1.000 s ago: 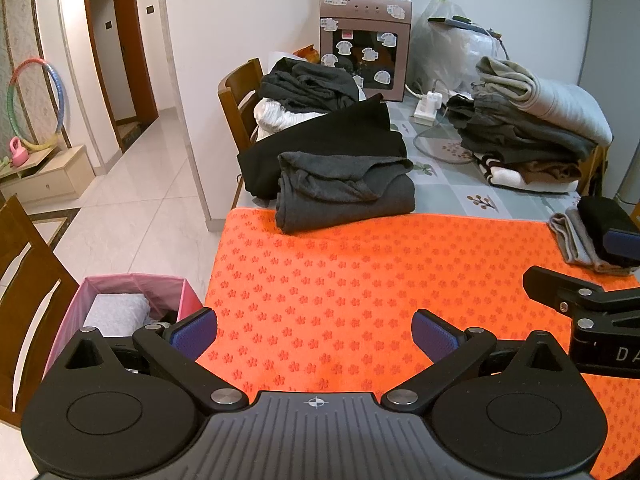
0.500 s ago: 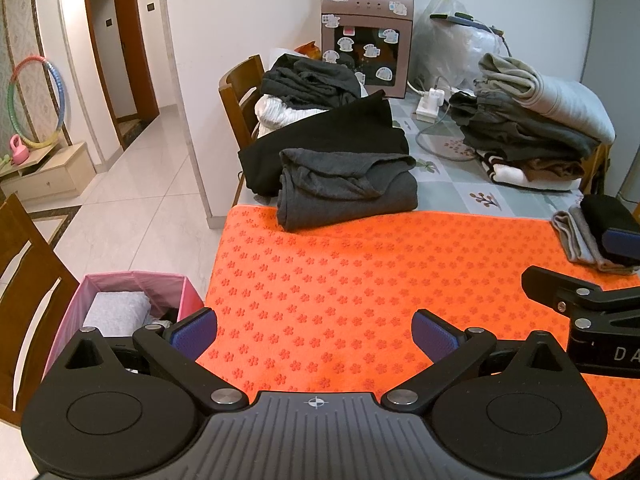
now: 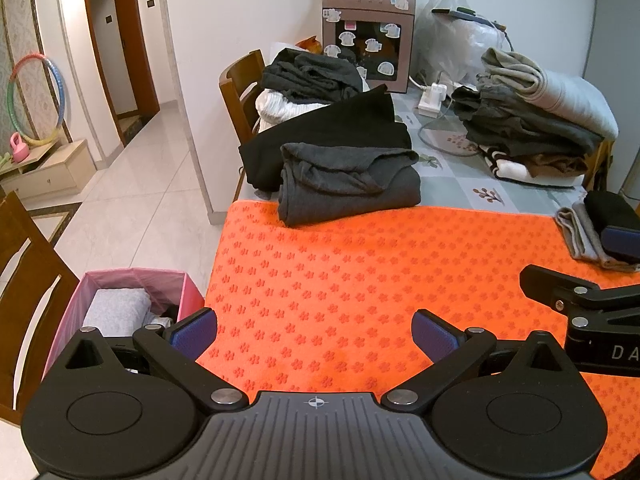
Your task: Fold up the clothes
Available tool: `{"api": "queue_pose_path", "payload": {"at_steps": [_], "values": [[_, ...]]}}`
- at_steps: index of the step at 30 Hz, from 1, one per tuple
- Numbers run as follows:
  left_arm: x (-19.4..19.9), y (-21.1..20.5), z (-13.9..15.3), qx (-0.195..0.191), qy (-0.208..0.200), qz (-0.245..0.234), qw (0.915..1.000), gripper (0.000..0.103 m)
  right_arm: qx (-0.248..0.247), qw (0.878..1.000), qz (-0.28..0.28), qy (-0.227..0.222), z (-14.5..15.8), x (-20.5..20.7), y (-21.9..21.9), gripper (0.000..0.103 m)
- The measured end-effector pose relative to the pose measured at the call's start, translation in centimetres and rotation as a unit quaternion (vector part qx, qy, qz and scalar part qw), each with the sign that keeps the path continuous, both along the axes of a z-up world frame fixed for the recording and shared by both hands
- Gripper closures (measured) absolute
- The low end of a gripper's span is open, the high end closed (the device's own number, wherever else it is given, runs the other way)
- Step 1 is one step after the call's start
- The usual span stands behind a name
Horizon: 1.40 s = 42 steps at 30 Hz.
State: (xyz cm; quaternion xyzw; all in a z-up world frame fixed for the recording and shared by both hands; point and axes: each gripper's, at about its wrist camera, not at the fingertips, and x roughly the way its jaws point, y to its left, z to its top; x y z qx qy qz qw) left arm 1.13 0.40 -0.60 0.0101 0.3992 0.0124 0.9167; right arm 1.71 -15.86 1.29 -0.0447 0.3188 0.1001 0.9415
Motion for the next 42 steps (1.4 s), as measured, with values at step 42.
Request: {"api": "queue_pose_path", "payload": {"at_steps": [42], "values": [[24.9,6.1,-4.4,0.020,-0.009,-0.002,0.9998,0.000,-0.042,0.989,0.131,-0.052,-3.4,39.4,8.7,0.018]]}}
